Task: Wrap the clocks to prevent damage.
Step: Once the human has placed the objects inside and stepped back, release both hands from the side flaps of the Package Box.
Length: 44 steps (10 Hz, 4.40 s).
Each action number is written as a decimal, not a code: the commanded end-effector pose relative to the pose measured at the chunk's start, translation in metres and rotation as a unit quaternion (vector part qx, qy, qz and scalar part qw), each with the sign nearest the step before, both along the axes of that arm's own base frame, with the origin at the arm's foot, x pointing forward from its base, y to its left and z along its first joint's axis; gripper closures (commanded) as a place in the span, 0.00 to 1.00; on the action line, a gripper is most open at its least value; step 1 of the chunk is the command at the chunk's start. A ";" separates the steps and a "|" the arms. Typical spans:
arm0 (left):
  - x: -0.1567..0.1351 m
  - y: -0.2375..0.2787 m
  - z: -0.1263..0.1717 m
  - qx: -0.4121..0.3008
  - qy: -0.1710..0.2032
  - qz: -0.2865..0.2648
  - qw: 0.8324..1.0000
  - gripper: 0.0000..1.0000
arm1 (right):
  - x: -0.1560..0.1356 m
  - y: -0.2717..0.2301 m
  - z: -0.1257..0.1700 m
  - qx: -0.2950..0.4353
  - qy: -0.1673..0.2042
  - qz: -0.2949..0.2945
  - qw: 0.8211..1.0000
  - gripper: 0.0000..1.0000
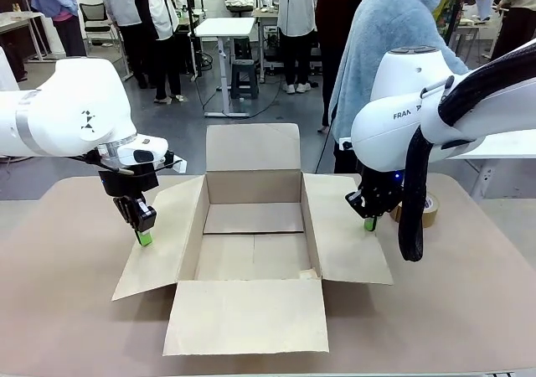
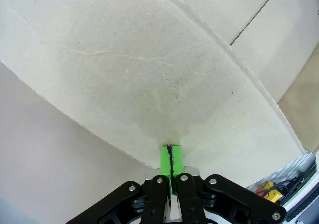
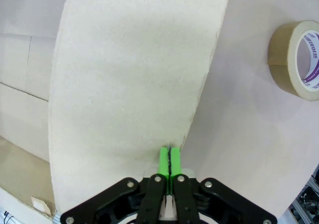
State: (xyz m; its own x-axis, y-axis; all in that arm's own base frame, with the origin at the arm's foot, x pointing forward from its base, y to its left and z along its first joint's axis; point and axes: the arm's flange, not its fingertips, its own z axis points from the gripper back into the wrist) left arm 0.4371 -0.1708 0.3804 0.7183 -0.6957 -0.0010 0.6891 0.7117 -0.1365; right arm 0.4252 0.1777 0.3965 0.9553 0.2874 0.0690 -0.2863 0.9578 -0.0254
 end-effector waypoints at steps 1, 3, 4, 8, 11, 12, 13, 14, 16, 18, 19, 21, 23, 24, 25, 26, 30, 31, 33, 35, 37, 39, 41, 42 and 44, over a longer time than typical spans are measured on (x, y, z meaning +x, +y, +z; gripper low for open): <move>0.000 0.001 0.000 -0.004 0.001 0.000 1.000 1.00 | 0.000 0.000 0.000 0.001 0.000 -0.011 1.000 0.99; 0.000 0.001 0.000 -0.004 0.001 0.000 1.000 1.00 | 0.000 0.000 0.000 0.001 0.000 -0.011 1.000 0.99; 0.000 0.001 0.000 -0.004 0.001 0.000 1.000 1.00 | 0.000 0.000 0.000 0.001 0.000 -0.011 1.000 0.99; 0.000 0.001 0.000 -0.004 0.001 0.000 1.000 1.00 | 0.000 0.000 0.000 0.001 0.000 -0.011 1.000 0.99; 0.000 0.001 0.000 -0.004 0.001 0.000 1.000 1.00 | 0.000 0.000 0.000 0.001 0.000 -0.011 1.000 0.99; 0.000 0.001 0.000 -0.004 0.001 0.000 1.000 1.00 | 0.000 0.000 0.000 0.001 0.000 -0.011 1.000 0.99; 0.000 0.001 0.000 -0.004 0.001 0.000 1.000 1.00 | 0.000 0.000 0.000 0.001 0.000 -0.011 1.000 0.99; 0.000 0.001 0.000 -0.004 0.001 0.000 1.000 1.00 | 0.000 0.000 0.000 0.001 0.000 -0.011 1.000 0.99; 0.000 0.001 0.000 -0.004 0.001 0.000 1.000 1.00 | 0.000 0.000 0.000 0.001 0.000 -0.011 1.000 0.99; 0.000 0.001 0.000 -0.004 0.001 0.000 1.000 1.00 | 0.000 0.000 0.000 0.001 0.000 -0.011 1.000 0.99; 0.000 0.001 0.000 -0.004 0.001 0.000 1.000 1.00 | 0.000 0.000 0.000 0.001 0.000 -0.011 1.000 0.99; 0.000 0.001 0.000 -0.004 0.001 0.000 1.000 1.00 | 0.000 0.000 0.000 0.001 0.000 -0.011 1.000 0.99; 0.000 0.001 0.000 -0.004 0.001 0.000 1.000 1.00 | 0.000 0.000 0.000 0.001 0.000 -0.011 1.000 0.99; 0.000 0.001 0.000 -0.004 0.001 0.000 1.000 1.00 | 0.000 0.000 0.000 0.001 0.000 -0.011 1.000 0.99; 0.000 0.001 0.000 -0.004 0.001 0.000 1.000 1.00 | 0.000 0.000 0.000 0.001 0.000 -0.011 1.000 0.99; 0.000 0.001 0.000 -0.004 0.001 0.000 1.000 1.00 | 0.000 0.000 0.000 0.001 0.000 -0.011 1.000 0.99; 0.000 0.001 0.000 -0.004 0.001 0.000 1.000 1.00 | 0.000 0.000 0.000 0.001 0.000 -0.011 1.000 0.99; 0.000 0.001 0.000 -0.004 0.001 0.000 1.000 1.00 | 0.000 0.000 0.000 0.001 0.000 -0.011 1.000 0.99; 0.000 0.001 0.000 -0.004 0.001 0.000 1.000 1.00 | 0.000 0.000 0.000 0.001 0.000 -0.011 1.000 0.99; 0.000 0.001 0.000 -0.004 0.001 0.000 1.000 1.00 | 0.000 0.000 0.000 0.001 0.000 -0.011 1.000 0.99; 0.000 0.001 0.000 -0.004 0.001 0.000 1.000 1.00 | 0.000 0.000 0.000 0.001 0.000 -0.011 1.000 0.99; 0.000 0.001 0.000 -0.004 0.001 0.000 1.000 1.00 | 0.000 0.000 0.000 0.001 0.000 -0.011 1.000 0.99; 0.000 0.001 0.000 -0.004 0.001 0.000 1.000 1.00 | 0.000 0.000 0.000 0.001 0.000 -0.011 1.000 0.99; 0.000 0.001 0.000 -0.004 0.001 0.000 1.000 1.00 | 0.000 0.000 0.000 0.001 0.000 -0.011 1.000 0.99; 0.000 0.001 0.000 -0.004 0.001 0.000 1.000 1.00 | 0.000 0.000 0.000 0.001 0.000 -0.011 1.000 0.99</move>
State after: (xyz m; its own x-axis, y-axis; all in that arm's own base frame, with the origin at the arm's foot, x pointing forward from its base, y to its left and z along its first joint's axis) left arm 0.4371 -0.1708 0.3804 0.7183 -0.6957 -0.0010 0.6891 0.7117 -0.1365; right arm 0.4252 0.1777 0.3965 0.9554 0.2873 0.0690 -0.2862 0.9578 -0.0254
